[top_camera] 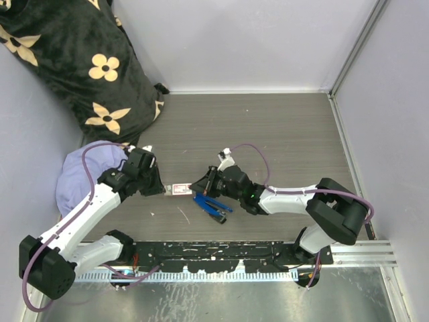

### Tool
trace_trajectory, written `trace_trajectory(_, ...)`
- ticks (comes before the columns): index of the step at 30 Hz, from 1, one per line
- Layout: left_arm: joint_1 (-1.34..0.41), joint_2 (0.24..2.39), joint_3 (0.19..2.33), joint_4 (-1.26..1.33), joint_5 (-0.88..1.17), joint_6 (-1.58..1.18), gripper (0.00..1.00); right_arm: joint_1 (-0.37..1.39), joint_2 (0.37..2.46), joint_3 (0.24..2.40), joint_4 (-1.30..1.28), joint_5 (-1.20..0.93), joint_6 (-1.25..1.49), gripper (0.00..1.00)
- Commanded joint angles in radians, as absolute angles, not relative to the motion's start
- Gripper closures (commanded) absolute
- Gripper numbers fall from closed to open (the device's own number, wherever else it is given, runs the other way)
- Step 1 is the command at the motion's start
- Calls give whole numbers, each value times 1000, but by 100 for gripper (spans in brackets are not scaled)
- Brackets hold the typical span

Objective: Load the staples into the stapler
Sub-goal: Open the staple box at the center of the board.

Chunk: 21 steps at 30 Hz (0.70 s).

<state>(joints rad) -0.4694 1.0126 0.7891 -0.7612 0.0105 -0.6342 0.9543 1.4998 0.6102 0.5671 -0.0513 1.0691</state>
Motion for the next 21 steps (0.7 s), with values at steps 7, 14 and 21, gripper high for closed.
trace_trajectory(7,-454,1053,763,-638,-46,-617,100,916,1597,689,625,-109,1021,100)
trace_trajectory(14,-447,1097,731,-589,-96,-609,100,898,1686,740,655,-139,1009,100)
trace_trajectory(21,-422,1143,715,-559,-124,-594,100,866,1737,756,667,-173,1003,100)
